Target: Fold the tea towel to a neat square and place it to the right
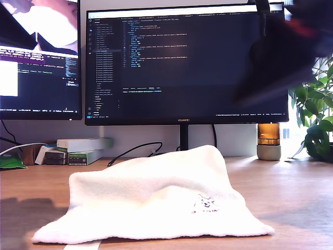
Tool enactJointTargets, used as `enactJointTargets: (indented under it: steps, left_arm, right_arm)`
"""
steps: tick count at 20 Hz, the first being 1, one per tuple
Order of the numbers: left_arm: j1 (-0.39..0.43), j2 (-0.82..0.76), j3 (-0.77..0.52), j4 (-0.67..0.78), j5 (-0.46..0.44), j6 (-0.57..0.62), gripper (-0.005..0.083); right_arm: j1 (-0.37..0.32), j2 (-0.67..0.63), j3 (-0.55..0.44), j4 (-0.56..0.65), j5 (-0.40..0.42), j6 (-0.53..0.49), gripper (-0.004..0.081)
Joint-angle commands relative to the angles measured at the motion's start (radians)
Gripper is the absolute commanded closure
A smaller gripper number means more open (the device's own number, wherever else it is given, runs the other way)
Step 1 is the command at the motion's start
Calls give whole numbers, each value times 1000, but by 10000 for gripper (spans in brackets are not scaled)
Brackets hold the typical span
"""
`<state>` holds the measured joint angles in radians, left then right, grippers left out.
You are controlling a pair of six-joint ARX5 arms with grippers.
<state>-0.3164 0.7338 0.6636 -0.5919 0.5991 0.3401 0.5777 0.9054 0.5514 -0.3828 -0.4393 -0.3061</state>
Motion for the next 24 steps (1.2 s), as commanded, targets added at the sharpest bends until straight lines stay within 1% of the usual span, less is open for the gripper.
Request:
enactJointTargets:
  steps: [1,2,3,4,6,7,8,9,10,13,15,16,18,19,21,24]
  left_arm:
    - [-43,7,-21,-53,16,27,797]
    - [-78,12,-21,-69,22,34,797]
    - [-112,20,-21,-76,20,40,797]
    - [-141,40,-21,-84,20,64,797]
    - [-181,97,-21,-101,9,136,790]
    - [-197,132,-21,-106,-10,149,746]
    - [-214,171,-21,-107,-30,188,691]
    - [-238,207,-21,-103,-56,219,638]
    - [-263,243,-21,-100,-97,245,615]
    - [-335,341,-21,-93,-259,386,565]
    - [-373,399,-21,-93,-321,440,499]
    - [-387,426,-21,-88,-347,470,482]
    - [-395,474,-21,-61,-403,521,481]
    - [-395,494,-21,-40,-410,526,474]
    - [-395,523,-21,7,-409,525,419]
    - [-394,557,-21,71,-409,525,411]
  right_arm:
    - [12,-36,-30,-40,-9,10,781]
    - [22,-43,-30,-75,-11,-20,781]
    - [36,-43,-30,-77,-24,-24,781]
    - [48,-39,-30,-76,-24,-35,781]
    - [64,-29,-30,-74,-23,-93,781]
    - [73,-22,-30,-72,-23,-150,780]
    - [79,-18,-30,-71,-22,-201,779]
    - [79,-13,-30,-70,-18,-224,769]
    - [79,-10,-30,-63,-7,-249,769]
    - [79,6,-30,-35,17,-248,769]
    - [79,18,-30,-18,31,-247,769]
    - [79,22,-30,-19,31,-247,770]
    - [78,29,-30,-20,31,-245,769]
    - [78,32,-30,-20,31,-245,770]
    - [78,32,-30,-20,31,-245,769]
    - [78,32,-30,-19,31,-245,769]
